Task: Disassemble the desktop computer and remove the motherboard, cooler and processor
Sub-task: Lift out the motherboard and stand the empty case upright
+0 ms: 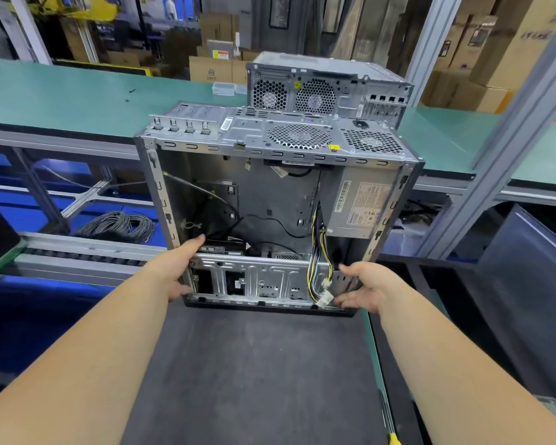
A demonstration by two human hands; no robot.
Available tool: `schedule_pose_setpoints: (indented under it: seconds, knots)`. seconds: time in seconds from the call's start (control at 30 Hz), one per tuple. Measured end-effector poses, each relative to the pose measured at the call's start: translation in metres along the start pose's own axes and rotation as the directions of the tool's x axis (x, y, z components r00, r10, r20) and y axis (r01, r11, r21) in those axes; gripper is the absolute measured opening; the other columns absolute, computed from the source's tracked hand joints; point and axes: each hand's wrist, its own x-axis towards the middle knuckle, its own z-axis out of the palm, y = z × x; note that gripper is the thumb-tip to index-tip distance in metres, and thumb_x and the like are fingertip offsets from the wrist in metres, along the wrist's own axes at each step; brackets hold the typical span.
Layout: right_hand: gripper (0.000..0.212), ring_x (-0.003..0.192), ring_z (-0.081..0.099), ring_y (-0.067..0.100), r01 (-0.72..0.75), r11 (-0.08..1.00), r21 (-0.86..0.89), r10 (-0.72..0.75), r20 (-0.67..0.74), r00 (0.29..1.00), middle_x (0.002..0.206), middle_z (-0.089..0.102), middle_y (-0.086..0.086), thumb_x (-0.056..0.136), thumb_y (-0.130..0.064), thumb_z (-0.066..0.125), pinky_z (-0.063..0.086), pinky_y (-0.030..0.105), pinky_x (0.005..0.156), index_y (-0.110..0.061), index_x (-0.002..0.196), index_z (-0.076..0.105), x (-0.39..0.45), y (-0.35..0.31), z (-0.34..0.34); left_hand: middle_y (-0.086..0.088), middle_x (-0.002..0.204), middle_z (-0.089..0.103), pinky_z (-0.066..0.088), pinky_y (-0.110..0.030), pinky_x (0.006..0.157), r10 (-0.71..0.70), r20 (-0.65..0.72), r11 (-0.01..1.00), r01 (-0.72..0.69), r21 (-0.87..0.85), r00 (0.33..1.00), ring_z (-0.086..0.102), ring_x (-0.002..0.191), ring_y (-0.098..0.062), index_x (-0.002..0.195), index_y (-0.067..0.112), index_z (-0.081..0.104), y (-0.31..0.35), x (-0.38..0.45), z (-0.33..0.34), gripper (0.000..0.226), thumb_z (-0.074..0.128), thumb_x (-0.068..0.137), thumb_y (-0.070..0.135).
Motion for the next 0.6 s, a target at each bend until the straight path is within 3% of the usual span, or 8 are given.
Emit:
schedule_pose_setpoints:
  seconds: [0.1,0.17,0.3,0.4,0.5,0.6]
  knots:
    - [0.081,0.131,0.032,0.060,0.011,1.000,-0.011,-0.011,-0.005,1.000,0.161,0.006,0.022,0.094,-0.013,0.062,0.020,0.057,0.115,-0.006,0.154,0.009,-0.005,0.003,0.000,-0.001,0.147,0.044,0.044,-0.056,0.100,0.006,-0.042,1.000,-0.007,-0.023,0.999,0.040,0.136,-0.027,0.135,0.027,0.050,-0.004,-0.002,0.000,0.122,0.084,0.027,0.073]
    - [0.081,0.131,0.035,0.058,0.034,0.999,-0.015,-0.034,-0.008,0.999,0.162,0.009,0.016,0.093,-0.016,0.065,0.020,0.056,0.114,-0.009,0.155,0.013,-0.009,0.005,0.000,0.001,0.148,0.043,0.044,-0.054,0.102,0.023,-0.081,0.999,-0.026,-0.043,0.996,0.041,0.135,-0.028,0.137,0.025,0.048,-0.011,-0.007,-0.001,0.123,0.082,0.031,0.075]
    - [0.084,0.131,0.042,0.049,0.069,0.997,-0.045,-0.069,0.017,0.997,0.162,0.008,0.015,0.093,-0.028,0.065,0.021,0.052,0.118,-0.010,0.155,0.012,-0.021,0.011,-0.004,0.009,0.138,0.049,0.035,-0.050,0.110,0.133,-0.020,0.989,-0.134,-0.056,0.991,0.039,0.136,-0.022,0.131,0.031,0.050,-0.034,-0.026,-0.001,0.075,0.079,0.067,0.056]
    - [0.083,0.131,0.046,0.043,0.092,0.993,-0.077,-0.088,0.058,0.994,0.161,0.012,0.016,0.093,-0.031,0.065,0.024,0.050,0.117,-0.010,0.155,0.015,-0.034,0.019,-0.013,0.007,0.131,0.058,0.033,-0.042,0.106,0.192,-0.025,0.981,-0.192,0.008,0.981,0.047,0.128,-0.021,0.124,0.034,0.056,-0.052,-0.043,0.002,0.046,0.072,0.081,0.039]
    - [0.064,0.122,0.055,0.036,0.129,0.980,-0.151,-0.124,0.044,0.991,0.152,0.037,0.013,0.092,-0.033,0.065,0.034,0.051,0.112,-0.012,0.147,0.039,-0.058,0.037,-0.029,0.001,0.143,0.049,0.034,-0.043,0.103,0.180,-0.107,0.982,-0.172,0.082,0.978,0.045,0.130,-0.025,0.139,0.028,0.047,-0.070,-0.069,0.016,0.057,0.069,0.086,0.035]
    - [0.039,0.103,0.064,0.024,0.198,0.959,-0.201,-0.210,-0.042,0.977,0.130,0.059,0.006,0.096,-0.032,0.061,0.048,0.042,0.097,-0.013,0.130,0.054,-0.089,0.067,-0.048,0.002,0.131,0.060,0.039,-0.039,0.102,0.182,0.013,0.977,-0.183,0.108,0.983,0.054,0.120,-0.020,0.117,0.030,0.064,-0.086,-0.100,0.038,0.030,0.068,0.087,0.032]
